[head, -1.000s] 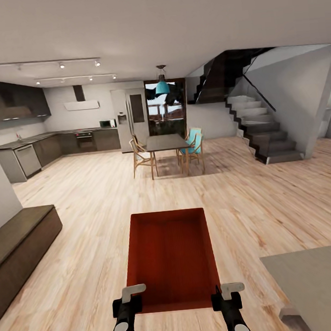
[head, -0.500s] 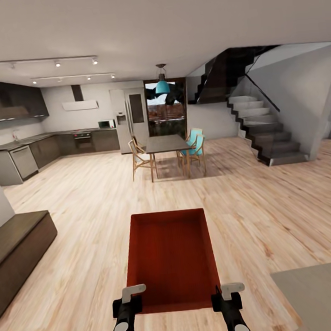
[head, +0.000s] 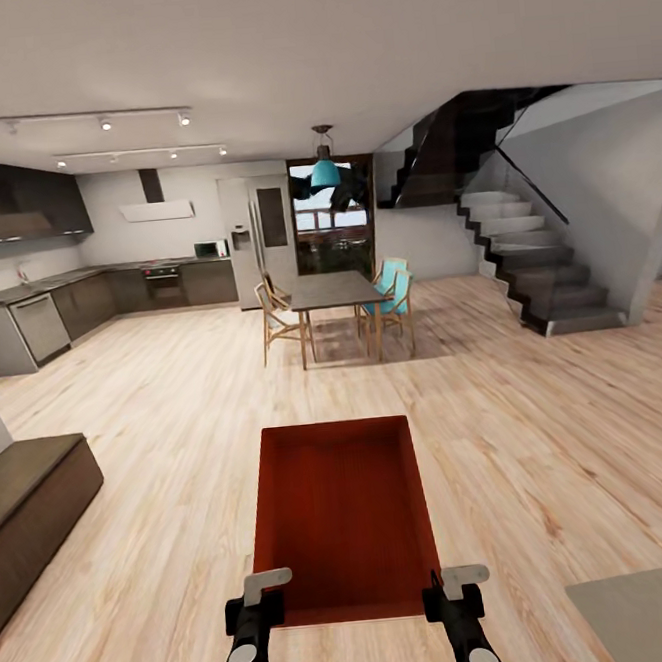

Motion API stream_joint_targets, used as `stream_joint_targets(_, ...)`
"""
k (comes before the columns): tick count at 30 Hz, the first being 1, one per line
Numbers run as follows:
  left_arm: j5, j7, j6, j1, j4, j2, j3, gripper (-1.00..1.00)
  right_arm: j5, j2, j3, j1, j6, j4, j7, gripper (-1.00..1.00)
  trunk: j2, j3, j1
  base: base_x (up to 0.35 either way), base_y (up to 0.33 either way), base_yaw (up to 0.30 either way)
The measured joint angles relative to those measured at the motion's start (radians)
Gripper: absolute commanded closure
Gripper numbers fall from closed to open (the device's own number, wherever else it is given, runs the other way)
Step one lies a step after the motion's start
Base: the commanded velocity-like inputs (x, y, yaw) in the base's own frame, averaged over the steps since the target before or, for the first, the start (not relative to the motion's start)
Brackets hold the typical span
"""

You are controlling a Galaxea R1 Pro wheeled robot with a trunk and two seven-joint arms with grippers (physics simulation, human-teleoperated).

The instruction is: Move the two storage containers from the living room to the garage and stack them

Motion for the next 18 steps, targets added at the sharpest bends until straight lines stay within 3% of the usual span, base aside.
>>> stream_joint_targets(7, 0.000, 0.000, -0.001, 0.000, 0.000, 0.000, 0.000, 1.00, 0.000, 0.000, 0.000, 0.000, 0.000, -0.001, 0.000, 1.00, 0.000, 0.000, 0.000, 0.321, 0.000, -0.006)
stream_joint_targets(18, 0.000, 0.000, -0.001, 0.000, 0.000, 0.000, 0.000, 1.00, 0.000, 0.000, 0.000, 0.000, -0.001, 0.000, 0.000, 1.00, 0.000, 0.000, 0.000, 0.321, 0.000, -0.216)
